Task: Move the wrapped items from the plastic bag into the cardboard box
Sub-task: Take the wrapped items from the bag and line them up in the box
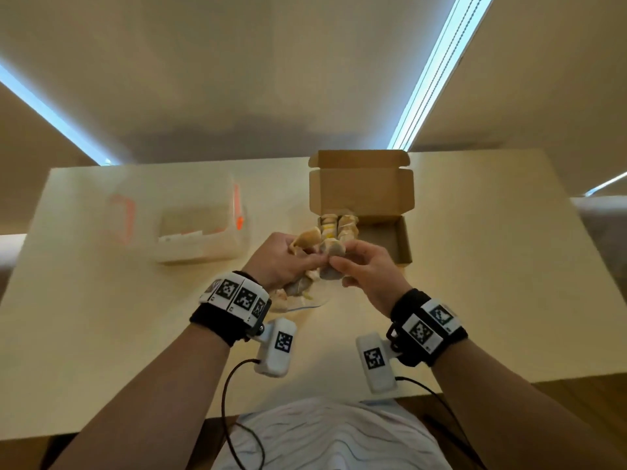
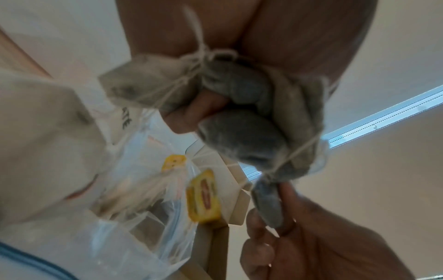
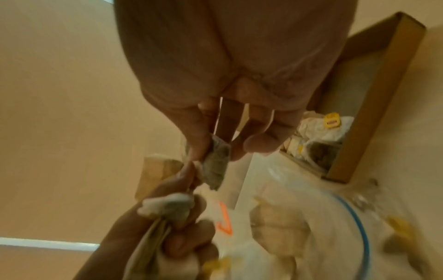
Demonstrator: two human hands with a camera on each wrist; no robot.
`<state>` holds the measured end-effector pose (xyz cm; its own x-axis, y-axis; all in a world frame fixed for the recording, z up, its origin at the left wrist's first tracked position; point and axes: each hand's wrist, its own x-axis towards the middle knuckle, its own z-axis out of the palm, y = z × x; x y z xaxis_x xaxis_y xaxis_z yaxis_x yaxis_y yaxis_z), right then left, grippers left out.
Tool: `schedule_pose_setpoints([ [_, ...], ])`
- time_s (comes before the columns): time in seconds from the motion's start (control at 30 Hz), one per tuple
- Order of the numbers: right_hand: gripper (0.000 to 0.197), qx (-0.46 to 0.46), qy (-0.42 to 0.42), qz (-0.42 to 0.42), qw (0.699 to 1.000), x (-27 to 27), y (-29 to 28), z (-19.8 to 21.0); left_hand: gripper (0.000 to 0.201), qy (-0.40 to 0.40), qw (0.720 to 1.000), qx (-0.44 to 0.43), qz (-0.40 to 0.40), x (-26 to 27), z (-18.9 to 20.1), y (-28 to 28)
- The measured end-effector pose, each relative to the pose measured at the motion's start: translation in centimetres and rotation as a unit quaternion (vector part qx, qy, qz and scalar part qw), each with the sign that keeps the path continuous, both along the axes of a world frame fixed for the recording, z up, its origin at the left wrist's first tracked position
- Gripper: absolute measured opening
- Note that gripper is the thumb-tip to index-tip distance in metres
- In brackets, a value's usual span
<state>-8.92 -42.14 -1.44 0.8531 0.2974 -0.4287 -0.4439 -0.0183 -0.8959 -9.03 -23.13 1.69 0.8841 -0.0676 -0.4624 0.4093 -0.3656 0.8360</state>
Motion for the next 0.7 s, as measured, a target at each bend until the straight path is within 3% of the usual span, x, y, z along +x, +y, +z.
schedule_pose_setpoints([
  [0.17, 0.013, -0.236, -0.029, -0.045, 0.970, 5.8, -4.1, -3.2, 0.021, 0.052, 0.990, -0.037, 0.129, 0.7, -0.7, -0.1],
  [0.23, 0.013, -0.301, 0.001, -0.002, 0.954, 8.1, -5.3, -4.8, 0.018, 0.092, 0.976, -0.095, 0.175, 0.6, -0.8, 0.2],
  [0.33, 0.014, -0.319, 0.063, 0.094, 0.941, 9.8, -5.1, -7.1, 0.019, 0.115, 0.959, -0.145, 0.213, 0.2, -0.9, 0.6],
  [0.47, 0.009, -0.340, 0.087, 0.161, 0.922, 10.8, -3.6, -9.4, 0.019, 0.122, 0.948, -0.182, 0.232, -0.3, -1.2, 1.0],
  [0.63, 0.020, -0.451, 0.057, 0.171, 0.874, 11.6, -2.7, -11.0, 0.017, 0.116, 0.946, -0.186, 0.238, -0.5, -1.0, 1.4],
  [0.7, 0.025, -0.467, 0.051, 0.152, 0.870, 11.8, -2.5, -11.0, 0.017, 0.115, 0.947, -0.181, 0.238, -0.5, -1.1, 1.6],
])
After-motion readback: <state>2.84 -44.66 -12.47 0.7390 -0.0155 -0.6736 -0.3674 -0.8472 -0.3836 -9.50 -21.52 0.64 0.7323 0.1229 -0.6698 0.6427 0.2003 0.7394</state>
